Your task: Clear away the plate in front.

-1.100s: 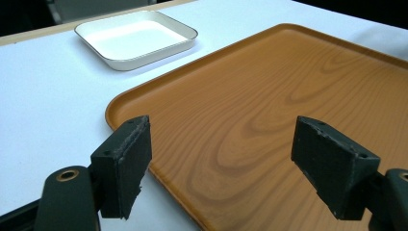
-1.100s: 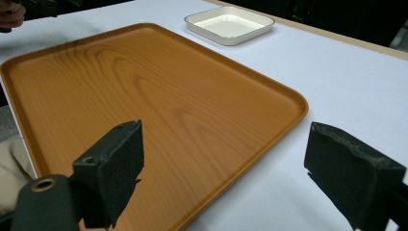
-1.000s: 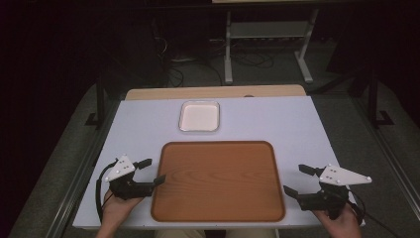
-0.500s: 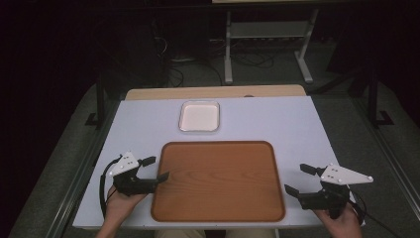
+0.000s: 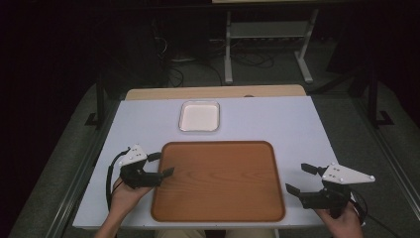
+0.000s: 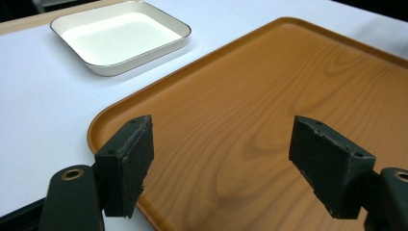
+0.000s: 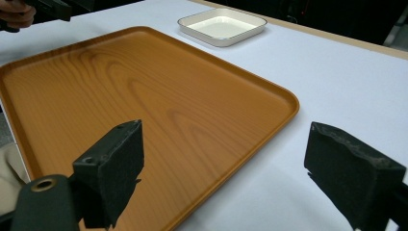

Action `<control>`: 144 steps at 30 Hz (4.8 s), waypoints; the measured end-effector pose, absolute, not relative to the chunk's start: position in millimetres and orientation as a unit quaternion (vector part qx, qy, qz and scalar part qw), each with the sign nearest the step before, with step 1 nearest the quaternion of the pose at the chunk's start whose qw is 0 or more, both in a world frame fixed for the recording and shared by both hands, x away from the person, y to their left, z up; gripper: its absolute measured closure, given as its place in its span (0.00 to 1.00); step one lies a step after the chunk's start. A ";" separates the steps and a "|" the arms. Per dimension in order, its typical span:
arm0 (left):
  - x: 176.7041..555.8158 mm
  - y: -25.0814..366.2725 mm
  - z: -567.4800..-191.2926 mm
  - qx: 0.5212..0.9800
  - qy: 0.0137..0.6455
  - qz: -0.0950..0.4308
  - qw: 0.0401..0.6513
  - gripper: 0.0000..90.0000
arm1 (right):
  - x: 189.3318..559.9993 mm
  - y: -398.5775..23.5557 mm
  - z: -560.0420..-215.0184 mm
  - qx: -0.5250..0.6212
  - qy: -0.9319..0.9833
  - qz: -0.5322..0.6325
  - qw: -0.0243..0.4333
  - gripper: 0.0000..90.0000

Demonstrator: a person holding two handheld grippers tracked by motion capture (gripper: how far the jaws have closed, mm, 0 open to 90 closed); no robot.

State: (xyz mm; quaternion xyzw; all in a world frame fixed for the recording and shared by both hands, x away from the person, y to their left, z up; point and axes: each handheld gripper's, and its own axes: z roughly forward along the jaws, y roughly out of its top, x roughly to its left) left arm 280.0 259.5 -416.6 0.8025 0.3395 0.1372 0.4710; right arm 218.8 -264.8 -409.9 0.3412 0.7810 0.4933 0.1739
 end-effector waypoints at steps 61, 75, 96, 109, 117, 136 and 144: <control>393.0 233.0 -388.7 0.819 0.367 0.097 0.430 0.29 | 222.3 -267.3 -410.5 0.349 0.774 0.500 0.174 0.14; 421.0 230.8 -390.1 0.821 0.379 0.085 0.419 0.31 | 223.2 -269.0 -411.6 0.355 0.772 0.498 0.174 0.14; 453.7 225.5 -386.3 0.819 0.399 0.086 0.404 0.33 | 223.8 -272.4 -411.4 0.361 0.766 0.501 0.176 0.14; 491.3 223.1 -382.3 0.813 0.427 0.093 0.385 0.35 | 225.0 -273.5 -411.9 0.367 0.764 0.499 0.178 0.14; 512.9 220.6 -388.2 0.810 0.453 0.092 0.361 0.35 | 227.7 -271.6 -412.4 0.369 0.764 0.499 0.177 0.15; 533.7 227.0 -423.8 0.768 0.535 0.072 0.345 0.55 | 227.8 -271.7 -411.3 0.372 0.764 0.494 0.181 0.14; 536.6 220.3 -433.8 0.769 0.538 0.063 0.340 0.65 | 228.1 -272.1 -411.1 0.372 0.765 0.494 0.182 0.15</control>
